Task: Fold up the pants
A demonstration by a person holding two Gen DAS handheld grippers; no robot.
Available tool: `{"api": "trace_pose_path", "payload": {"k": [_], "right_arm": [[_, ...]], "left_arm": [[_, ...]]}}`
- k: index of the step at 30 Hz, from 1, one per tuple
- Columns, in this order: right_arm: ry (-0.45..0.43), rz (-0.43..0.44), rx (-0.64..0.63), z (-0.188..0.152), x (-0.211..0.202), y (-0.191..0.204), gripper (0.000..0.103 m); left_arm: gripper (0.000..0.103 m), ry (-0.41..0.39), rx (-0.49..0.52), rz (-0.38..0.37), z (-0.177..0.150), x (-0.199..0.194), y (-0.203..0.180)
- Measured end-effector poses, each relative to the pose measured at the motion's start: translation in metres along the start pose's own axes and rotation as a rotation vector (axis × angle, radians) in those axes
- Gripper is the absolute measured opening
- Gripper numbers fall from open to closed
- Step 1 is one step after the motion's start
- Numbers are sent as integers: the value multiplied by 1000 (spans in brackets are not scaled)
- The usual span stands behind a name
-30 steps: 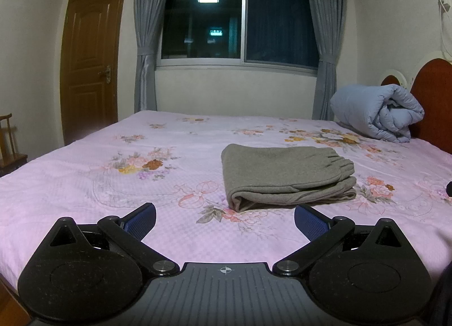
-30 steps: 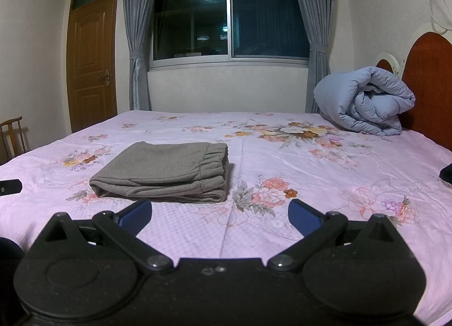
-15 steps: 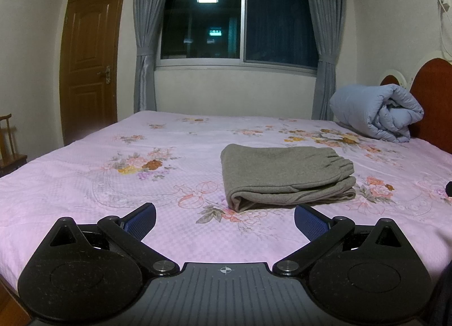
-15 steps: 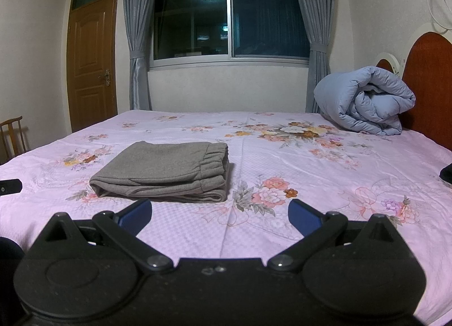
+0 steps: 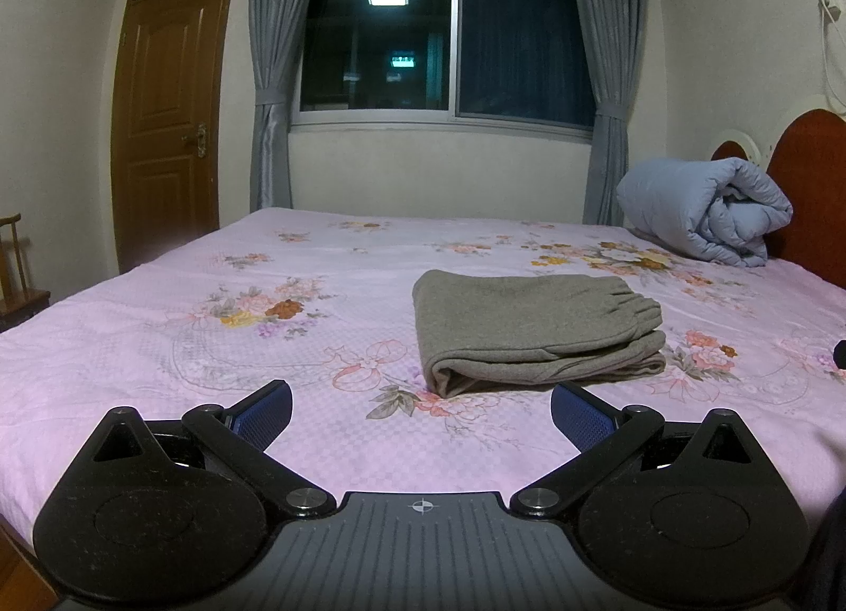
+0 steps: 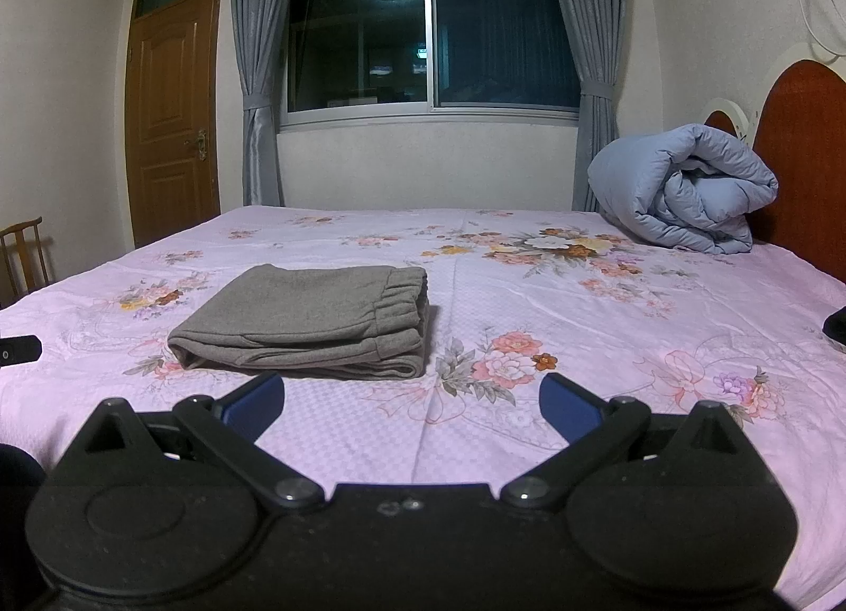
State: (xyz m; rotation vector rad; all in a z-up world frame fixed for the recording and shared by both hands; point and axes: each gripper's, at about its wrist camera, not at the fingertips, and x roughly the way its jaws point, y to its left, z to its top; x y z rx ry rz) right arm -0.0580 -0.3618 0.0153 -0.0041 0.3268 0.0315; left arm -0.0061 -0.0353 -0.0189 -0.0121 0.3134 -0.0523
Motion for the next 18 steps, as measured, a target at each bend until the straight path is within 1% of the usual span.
{"api": "trace_pose_path", "payload": {"k": [10,13,14,16,18], "right_arm": [[0,0,1,0,0,0,97],[0,0,1,0,0,0,97],[0,0,1,0,0,0,97],[0,0,1,0,0,0,97],[0,0,1,0,0,0,97]], "left_arm": [[103,-2,0,0,0,0,0],[103,-39,-12,2,0,-4,4],[103,-50,-14,13,0,-6,4],[103,-60,-20,24,0,-7,7],[103,-56,-30,9,1,-6,9]]}}
